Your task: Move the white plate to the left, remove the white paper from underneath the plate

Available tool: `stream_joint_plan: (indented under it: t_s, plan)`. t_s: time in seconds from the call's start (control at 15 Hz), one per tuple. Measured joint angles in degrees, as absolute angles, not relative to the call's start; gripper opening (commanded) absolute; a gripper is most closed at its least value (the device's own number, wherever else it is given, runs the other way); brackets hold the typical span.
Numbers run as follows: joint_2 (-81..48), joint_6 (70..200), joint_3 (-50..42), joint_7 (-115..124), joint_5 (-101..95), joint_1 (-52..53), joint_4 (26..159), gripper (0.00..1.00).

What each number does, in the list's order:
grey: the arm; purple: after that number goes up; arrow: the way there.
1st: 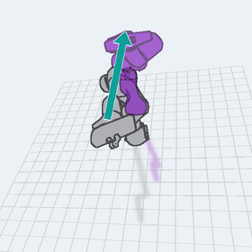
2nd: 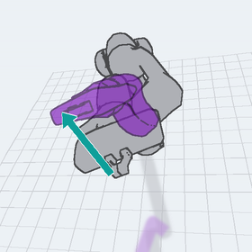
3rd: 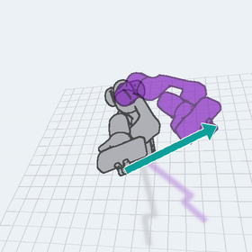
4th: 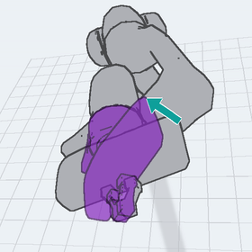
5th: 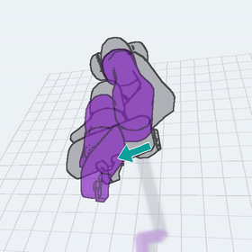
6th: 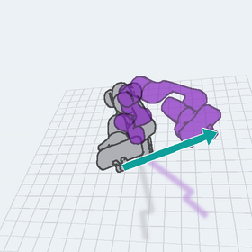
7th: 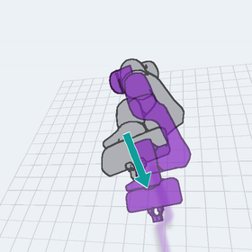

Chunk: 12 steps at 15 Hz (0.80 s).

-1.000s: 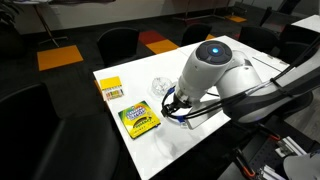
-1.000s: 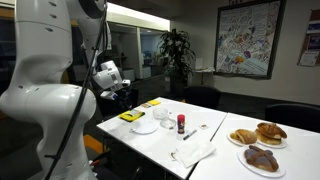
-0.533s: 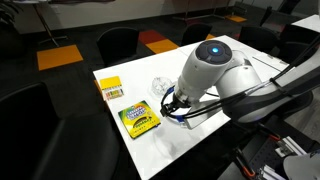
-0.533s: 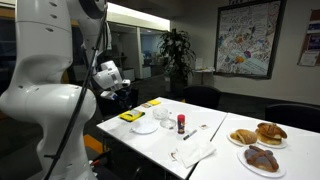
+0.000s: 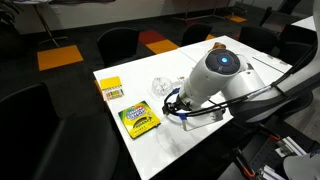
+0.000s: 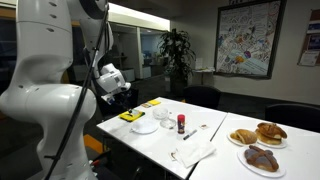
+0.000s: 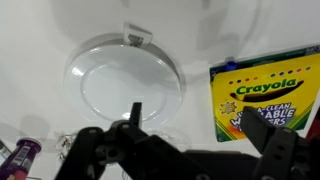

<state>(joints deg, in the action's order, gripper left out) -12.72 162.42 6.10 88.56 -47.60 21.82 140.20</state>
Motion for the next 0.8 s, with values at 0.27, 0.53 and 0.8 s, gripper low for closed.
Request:
stream_joint_plan:
  t_s: [0.27, 0.53, 0.8]
  plan:
    - [-12.78, 164.43, 3.57, 105.11, -56.28, 23.58, 140.79, 1.0]
    - [-14.04, 164.84, 2.7, 117.85, -63.21, 25.23, 141.25, 1.0]
    - [-16.65, 164.87, 2.32, 126.17, -67.65, 25.68, 141.61, 1.0]
